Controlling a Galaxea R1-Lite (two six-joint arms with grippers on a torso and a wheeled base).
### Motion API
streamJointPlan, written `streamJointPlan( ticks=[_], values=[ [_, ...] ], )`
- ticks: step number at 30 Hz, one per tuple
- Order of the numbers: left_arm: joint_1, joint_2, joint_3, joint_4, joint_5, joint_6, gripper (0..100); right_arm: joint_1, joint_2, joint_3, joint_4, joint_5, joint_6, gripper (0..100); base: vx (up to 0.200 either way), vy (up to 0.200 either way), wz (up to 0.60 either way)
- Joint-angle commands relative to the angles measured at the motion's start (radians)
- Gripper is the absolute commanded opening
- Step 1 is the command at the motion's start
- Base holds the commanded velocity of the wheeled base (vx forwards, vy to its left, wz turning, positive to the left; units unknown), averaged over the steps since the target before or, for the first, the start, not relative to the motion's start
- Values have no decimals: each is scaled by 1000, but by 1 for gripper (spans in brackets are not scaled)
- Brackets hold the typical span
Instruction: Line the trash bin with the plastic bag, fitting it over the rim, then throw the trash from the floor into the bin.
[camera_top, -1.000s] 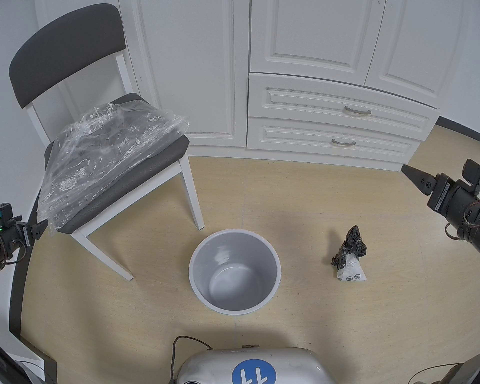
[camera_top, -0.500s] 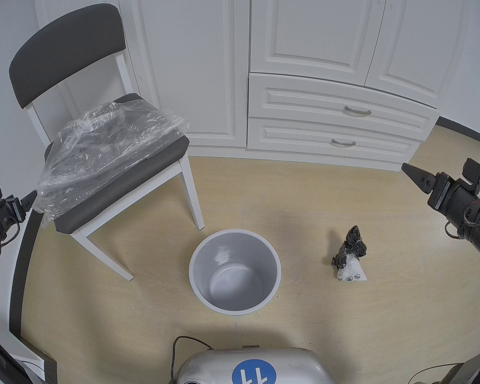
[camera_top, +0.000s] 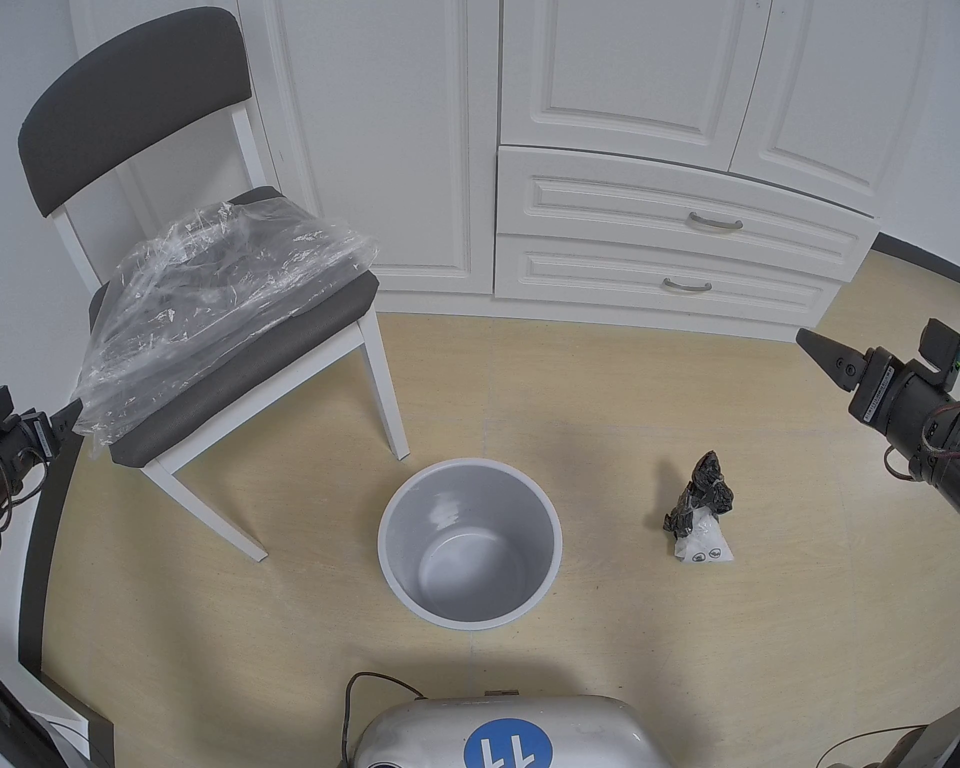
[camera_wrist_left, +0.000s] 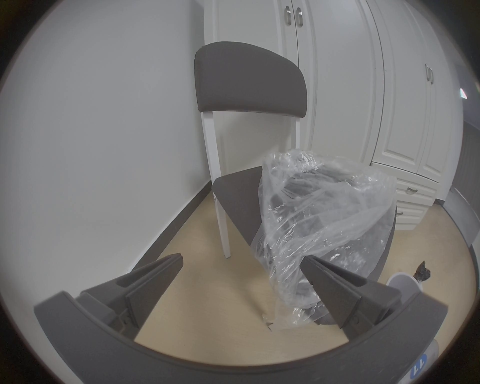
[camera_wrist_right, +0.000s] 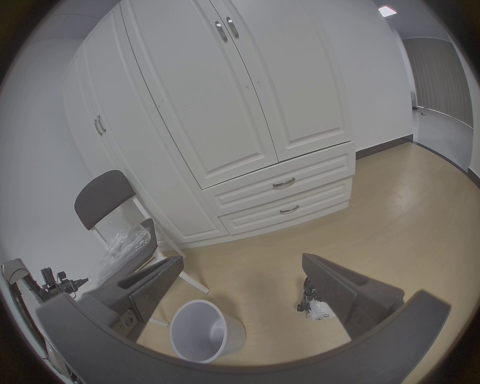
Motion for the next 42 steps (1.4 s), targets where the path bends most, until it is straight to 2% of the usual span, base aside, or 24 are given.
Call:
streamJointPlan(
  ticks=[1,10,16,21,31,38,42],
  values=[
    [3,41,-3,-1,0,17,100,1,0,0,0,0,0,100,0,0,0],
    [1,68,1,-2,-1,43,100,2,0,1,0,0,0,100,0,0,0],
    [-2,57,20,-2,-52,43,100,10,1,1,0,0,1,100,0,0,0],
    [-19,70,18,-22,-46,38,100,11,1,1,0,0,1,100,0,0,0],
    [-77,136,44,-165,-37,25,100,14,1,1,0,0,1,100,0,0,0],
    [-86,168,30,-309,6,-83,100,16,1,0,0,0,1,100,0,0,0],
    [-86,186,26,-357,14,-91,100,16,1,0,-1,0,1,100,0,0,0]
  ],
)
